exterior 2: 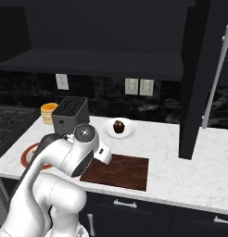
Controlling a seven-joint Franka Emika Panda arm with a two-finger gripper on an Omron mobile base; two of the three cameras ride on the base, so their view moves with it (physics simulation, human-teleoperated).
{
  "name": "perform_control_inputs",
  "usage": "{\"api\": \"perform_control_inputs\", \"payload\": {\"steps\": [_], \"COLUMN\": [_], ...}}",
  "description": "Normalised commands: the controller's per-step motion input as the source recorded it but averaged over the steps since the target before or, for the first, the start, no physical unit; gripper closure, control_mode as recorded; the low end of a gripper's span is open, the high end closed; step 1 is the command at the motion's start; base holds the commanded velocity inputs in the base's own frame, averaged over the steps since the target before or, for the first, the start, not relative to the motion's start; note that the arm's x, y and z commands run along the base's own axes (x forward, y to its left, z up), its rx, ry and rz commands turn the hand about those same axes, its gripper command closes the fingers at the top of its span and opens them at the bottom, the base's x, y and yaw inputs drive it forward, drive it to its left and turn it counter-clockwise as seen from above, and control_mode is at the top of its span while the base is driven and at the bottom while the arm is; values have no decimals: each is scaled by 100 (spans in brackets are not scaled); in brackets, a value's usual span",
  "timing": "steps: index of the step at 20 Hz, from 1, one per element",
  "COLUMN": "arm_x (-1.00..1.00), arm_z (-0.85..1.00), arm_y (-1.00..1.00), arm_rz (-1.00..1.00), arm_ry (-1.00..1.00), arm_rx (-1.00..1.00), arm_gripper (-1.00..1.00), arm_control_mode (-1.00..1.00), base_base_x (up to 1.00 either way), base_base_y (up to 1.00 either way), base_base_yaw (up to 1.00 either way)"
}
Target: From the different types of pastries on the counter, select a croissant and place it on the cutting board. Then retrieve a jar of jam from the cabinet and place it alongside the croissant on the cutting board.
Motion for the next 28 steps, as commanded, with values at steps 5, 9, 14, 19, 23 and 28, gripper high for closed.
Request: {"api": "perform_control_inputs", "payload": {"steps": [5,9,14,19,23,28], "arm_x": [-1,-3,44,33,4,8], "arm_z": [-61,-85,-35,-16,-90,-97], "arm_y": [0,0,-1,9,24,18], "arm_rz": [0,0,-3,-4,-10,-9], "arm_ry": [0,0,-12,-9,-1,-25], "arm_rx": [-8,-12,3,0,-15,-10], "arm_gripper": [100,100,100,100,100,100], "arm_control_mode": [-100,-100,-100,-100,-100,-100], "base_base_x": [0,0,0,0,0,0], "base_base_y": [0,0,0,0,0,0], "base_base_yaw": [0,0,0,0,0,0]}}
